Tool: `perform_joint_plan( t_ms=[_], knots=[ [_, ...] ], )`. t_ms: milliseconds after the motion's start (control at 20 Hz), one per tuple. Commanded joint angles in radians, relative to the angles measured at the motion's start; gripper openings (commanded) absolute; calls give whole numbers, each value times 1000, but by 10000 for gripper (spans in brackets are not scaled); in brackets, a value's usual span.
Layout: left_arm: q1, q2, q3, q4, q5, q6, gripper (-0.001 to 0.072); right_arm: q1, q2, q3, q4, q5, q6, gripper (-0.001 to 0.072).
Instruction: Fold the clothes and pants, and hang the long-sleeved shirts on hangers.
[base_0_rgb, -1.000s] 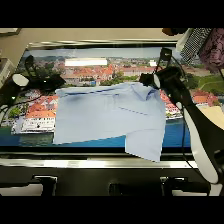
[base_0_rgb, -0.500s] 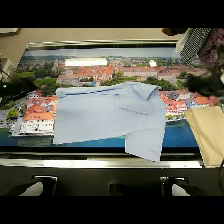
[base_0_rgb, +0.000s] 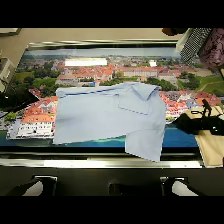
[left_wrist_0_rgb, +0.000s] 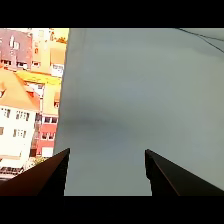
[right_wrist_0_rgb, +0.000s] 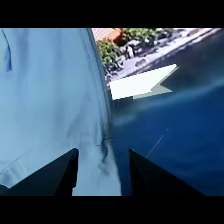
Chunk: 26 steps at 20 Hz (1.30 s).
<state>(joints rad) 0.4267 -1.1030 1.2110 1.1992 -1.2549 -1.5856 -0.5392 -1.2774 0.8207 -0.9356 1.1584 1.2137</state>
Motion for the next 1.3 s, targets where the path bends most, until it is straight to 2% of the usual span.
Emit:
perform_joint_plan(
  t_ms=[0, 200, 450, 550, 600, 650, 700, 900, 1000, 1100, 1250],
  knots=[
    [1, 2, -11, 2, -2, 0, 537, -10, -45, -109, 95, -69, -104, 389],
    [1, 2, -11, 2, -2, 0, 537, -10, -121, -117, 226, -77, -187, 388],
    [4, 3, -11, -1, -34, -76, 541, -10, -201, -117, 236, -36, -190, 381],
    [14, 5, -21, 0, -48, -76, 541, -10, -211, -117, 236, -29, -202, 291],
    [32, 8, -37, -1, -55, -75, 541, -10, -210, -117, 236, -32, -201, 271],
    [58, 18, -68, -1, -54, -75, 541, -10, -210, -117, 235, -32, -201, 171],
    [91, 35, -114, -2, -47, -66, 540, -10, -210, -116, 236, -32, -205, 28],
    [226, 124, -364, -21, -35, 26, 540, -10, -210, -116, 240, -21, -205, 31],
    [272, 134, -475, -80, -15, 56, 540, -10, -210, -116, 241, -6, -205, 31],
    [280, 130, -561, -135, 30, 96, 540, -10, -210, -116, 245, 6, -204, 31],
    [269, 100, -652, -165, 70, 107, 540, -10, -209, -116, 246, 18, -202, 31]
  ],
)
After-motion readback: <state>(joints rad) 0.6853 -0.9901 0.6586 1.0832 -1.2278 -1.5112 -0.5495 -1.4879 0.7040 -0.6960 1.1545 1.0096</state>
